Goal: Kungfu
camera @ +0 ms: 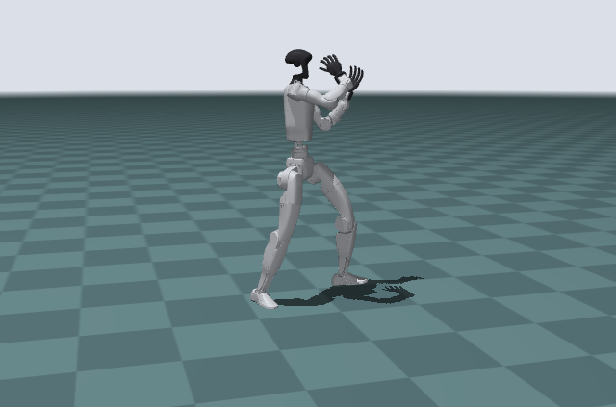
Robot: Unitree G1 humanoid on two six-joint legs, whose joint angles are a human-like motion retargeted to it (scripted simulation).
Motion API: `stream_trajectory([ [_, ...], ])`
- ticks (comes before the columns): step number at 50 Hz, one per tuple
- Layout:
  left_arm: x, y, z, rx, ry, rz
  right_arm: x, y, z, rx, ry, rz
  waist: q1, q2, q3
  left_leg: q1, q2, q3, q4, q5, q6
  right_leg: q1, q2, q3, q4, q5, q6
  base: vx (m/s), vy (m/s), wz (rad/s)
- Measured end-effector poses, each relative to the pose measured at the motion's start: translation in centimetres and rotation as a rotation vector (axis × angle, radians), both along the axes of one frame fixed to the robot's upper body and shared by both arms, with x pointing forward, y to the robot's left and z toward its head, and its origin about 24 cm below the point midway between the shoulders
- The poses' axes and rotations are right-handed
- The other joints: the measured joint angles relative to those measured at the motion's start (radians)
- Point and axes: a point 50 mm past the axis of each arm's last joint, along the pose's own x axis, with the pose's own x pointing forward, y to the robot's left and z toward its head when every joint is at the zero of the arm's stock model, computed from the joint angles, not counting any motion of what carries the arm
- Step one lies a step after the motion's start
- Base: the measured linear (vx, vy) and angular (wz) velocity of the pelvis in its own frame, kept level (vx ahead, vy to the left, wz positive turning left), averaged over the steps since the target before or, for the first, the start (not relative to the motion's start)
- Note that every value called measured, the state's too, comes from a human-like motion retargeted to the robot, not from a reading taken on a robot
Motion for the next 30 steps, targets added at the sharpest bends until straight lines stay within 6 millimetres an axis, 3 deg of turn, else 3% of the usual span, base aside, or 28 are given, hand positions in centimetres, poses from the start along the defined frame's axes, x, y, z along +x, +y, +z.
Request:
stream_trajectory([
  [5, 0.7, 5.7, -4.8, -0.071, 0.187, 0.237, 2.3, -1.6, -4.0, 0.089, 0.324, 0.066, -0.138, 0.045, -0.011, 0.121, 0.11, 0.141, -0.207, 0.111, -0.02, -0.108, 0.002, -0.053, 0.082, 0.007, -0.045, -0.76, -0.15, -1.21],
  [8, -0.2, 8.8, -7.7, 0.079, 0.32, 0.38, 3.8, -3.7, -7.1, 0.087, 0.479, -0.018, -0.217, 0.052, -0.025, 0.187, 0.146, 0.213, -0.312, 0.184, -0.031, -0.134, 0.029, -0.016, 0.054, -0.051, -0.068, -0.74, -0.28, -1.25],
  [10, -1.0, 10.2, -9.5, 0.239, 0.432, 0.412, 4.7, -5.1, -9.6, 0.028, 0.585, -0.112, -0.283, 0.048, -0.036, 0.222, 0.149, 0.215, -0.377, 0.25, -0.024, -0.149, 0.081, 0.096, 0.031, -0.093, -0.075, -0.68, -0.47, -0.99],
  [13, -1.6, 9.9, -11.8, 0.517, 0.562, 0.333, 5.7, -8.5, -13.6, -0.114, 0.744, -0.314, -0.363, 0.025, -0.056, 0.276, 0.169, 0.247, -0.478, 0.388, 0.019, -0.186, 0.128, 0.156, 0.028, -0.101, -0.113, -0.5, -0.52, -1.01],
  [15, -1.4, 8.4, -13.3, 0.696, 0.606, 0.23, 6.2, -12.0, -16.3, -0.222, 0.881, -0.5, -0.393, -0.004, -0.054, 0.322, 0.181, 0.309, -0.529, 0.461, 0.062, -0.193, 0.14, 0.186, 0.015, -0.097, -0.132, -0.5, -0.47, -1.14],
  [17, -0.5, 6.0, -14.9, 0.855, 0.635, 0.085, 6.4, -16.3, -18.9, -0.292, 1.045, -0.708, -0.433, -0.027, -0.051, 0.35, 0.158, 0.322, -0.538, 0.436, 0.112, -0.19, 0.151, 0.211, -0.011, -0.082, -0.152, -0.47, -0.44, -0.74],
  [20, 1.2, 0.2, -17.7, 1.086, 0.632, -0.198, 4.9, -23.8, -21.8, -0.38, 1.232, -1.038, -0.479, -0.051, -0.053, 0.312, 0.086, 0.147, -0.423, 0.29, 0.082, -0.188, 0.169, 0.217, -0.045, -0.056, -0.18, -0.34, -0.39, -0.42],
  [23, 2.2, -6.8, -19.3, 1.272, 0.562, -0.429, 1.6, -32.1, -23.1, -0.42, 1.394, -1.442, -0.481, -0.072, -0.077, 0.25, -0.013, 0.079, -0.282, 0.154, 0.071, -0.213, 0.165, 0.221, -0.075, -0.023, -0.183, -0.24, -0.32, -0.68],
  [26, 1.8, -13.2, -18.6, 1.4, 0.402, -0.574, -2.5, -39.1, -24.5, -0.326, 1.614, -1.842, -0.454, -0.085, -0.077, 0.197, -0.113, 0.061, -0.176, 0.082, 0.041, -0.239, 0.177, 0.242, -0.098, 0.008, -0.189, -0.23, -0.29, -0.96],
  [28, 1.2, -16.0, -17.6, 1.444, 0.31, -0.604, -5.1, -42.2, -25.5, -0.218, 1.773, -2.066, -0.428, -0.087, -0.065, 0.181, -0.201, 0.015, -0.154, 0.059, 0.008, -0.242, 0.193, 0.248, -0.118, 0.029, -0.2, -0.22, -0.27, -1.41],
  [30, 0.9, -17.6, -16.1, 1.454, 0.229, -0.593, -7.1, -43.9, -26.2, -0.062, 1.925, -2.205, -0.402, -0.082, -0.048, 0.171, -0.263, -0.032, -0.166, 0.04, -0.023, -0.24, 0.217, 0.264, -0.137, 0.046, -0.215, -0.19, -0.21, -1.62],
])
